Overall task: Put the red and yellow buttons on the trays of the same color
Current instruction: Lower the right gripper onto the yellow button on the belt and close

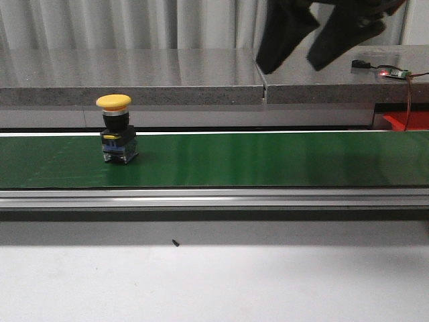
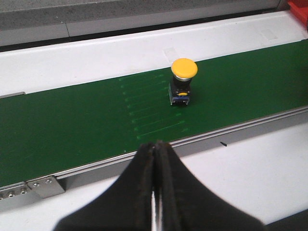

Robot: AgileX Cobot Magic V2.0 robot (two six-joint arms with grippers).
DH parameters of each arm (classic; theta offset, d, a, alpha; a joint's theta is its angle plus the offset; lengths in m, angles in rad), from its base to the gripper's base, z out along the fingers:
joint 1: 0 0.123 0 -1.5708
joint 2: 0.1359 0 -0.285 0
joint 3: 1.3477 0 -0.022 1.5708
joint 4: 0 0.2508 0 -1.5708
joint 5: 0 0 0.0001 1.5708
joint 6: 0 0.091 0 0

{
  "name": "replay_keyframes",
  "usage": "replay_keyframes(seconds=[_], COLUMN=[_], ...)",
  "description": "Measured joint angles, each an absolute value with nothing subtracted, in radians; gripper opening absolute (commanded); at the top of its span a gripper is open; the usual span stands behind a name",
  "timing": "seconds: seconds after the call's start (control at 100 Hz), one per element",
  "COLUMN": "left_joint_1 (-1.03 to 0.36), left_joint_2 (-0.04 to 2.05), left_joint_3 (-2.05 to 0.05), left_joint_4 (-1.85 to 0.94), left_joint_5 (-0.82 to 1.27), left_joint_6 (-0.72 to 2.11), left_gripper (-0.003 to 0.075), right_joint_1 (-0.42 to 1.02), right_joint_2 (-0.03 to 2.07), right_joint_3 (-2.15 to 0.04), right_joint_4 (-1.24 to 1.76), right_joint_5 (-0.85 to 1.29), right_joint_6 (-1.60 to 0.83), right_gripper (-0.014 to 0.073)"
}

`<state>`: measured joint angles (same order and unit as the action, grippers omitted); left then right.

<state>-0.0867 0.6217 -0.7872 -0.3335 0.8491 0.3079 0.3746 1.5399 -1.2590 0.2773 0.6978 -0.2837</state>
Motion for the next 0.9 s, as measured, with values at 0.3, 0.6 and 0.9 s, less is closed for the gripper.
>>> replay_keyframes(seconds=[0.3, 0.6, 0.9], left_joint_1=[-0.087, -0.087, -0.087], left_joint_2=[0.622, 0.622, 0.622], left_joint_3=[-0.787, -0.787, -0.787], left_joint_4=[-0.334, -0.334, -0.334], left_joint_5=[0.849, 0.849, 0.849], left_joint_6=[0.308, 0.308, 0.308], left_gripper=[-0.0019, -0.0019, -0.0019], right_joint_1=[0.466, 0.577, 0.615], right_joint_2=[1.669, 1.770, 1.829], right_joint_3=[-1.328, -1.337, -1.346], right_joint_4=[0.440, 0.451, 0.455], right_joint_5=[0.715, 0.524, 0.351], right_joint_6=[-0.522, -0.602, -0.610], right_gripper=[0.0583, 0.0583, 0.0582])
